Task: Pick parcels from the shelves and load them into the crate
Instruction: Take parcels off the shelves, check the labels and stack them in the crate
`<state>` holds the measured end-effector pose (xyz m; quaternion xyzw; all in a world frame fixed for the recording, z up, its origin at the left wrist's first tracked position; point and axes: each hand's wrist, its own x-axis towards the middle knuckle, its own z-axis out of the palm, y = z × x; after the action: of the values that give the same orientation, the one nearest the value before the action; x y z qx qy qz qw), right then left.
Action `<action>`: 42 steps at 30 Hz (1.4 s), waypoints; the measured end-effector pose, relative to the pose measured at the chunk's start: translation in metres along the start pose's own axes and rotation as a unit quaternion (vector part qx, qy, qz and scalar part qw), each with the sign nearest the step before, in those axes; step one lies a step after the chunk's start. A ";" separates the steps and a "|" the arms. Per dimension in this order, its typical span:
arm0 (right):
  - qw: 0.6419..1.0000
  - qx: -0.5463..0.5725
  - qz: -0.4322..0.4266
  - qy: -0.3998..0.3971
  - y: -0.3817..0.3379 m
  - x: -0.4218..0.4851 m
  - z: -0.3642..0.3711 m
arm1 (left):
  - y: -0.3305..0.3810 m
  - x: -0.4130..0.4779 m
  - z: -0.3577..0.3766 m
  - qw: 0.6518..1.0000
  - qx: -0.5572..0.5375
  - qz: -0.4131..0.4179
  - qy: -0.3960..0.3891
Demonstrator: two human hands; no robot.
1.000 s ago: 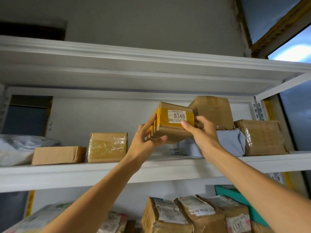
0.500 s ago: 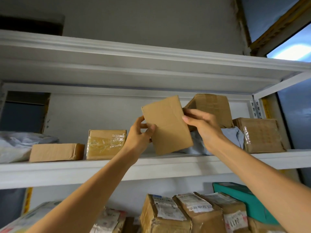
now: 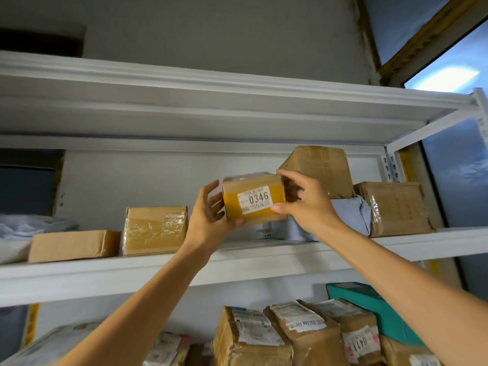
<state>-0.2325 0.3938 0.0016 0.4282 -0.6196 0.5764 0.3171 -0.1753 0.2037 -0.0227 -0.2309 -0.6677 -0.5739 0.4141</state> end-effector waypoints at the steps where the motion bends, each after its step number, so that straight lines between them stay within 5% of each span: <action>1: 1.000 -0.002 0.002 -0.001 0.000 -0.002 0.001 | -0.001 -0.001 -0.002 1.000 0.017 0.025 -0.004; 4: 1.000 -0.001 -0.004 0.026 0.003 -0.006 0.004 | 0.002 -0.005 -0.001 0.997 0.037 0.073 0.000; 13: 0.994 0.088 -0.020 0.056 -0.015 0.012 0.039 | 0.041 0.005 -0.025 0.996 0.030 0.046 0.076; 23: 0.998 0.059 -0.036 0.002 -0.036 0.044 0.155 | 0.064 0.018 -0.128 0.953 0.252 0.027 0.166; 42: 0.997 0.050 0.020 -0.047 -0.025 0.048 0.167 | 0.059 0.017 -0.143 0.929 0.338 0.000 0.149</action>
<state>-0.2137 0.2221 0.0332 0.4575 -0.6125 0.5924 0.2543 -0.0972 0.0781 0.0248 0.0115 -0.7528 -0.3418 0.5625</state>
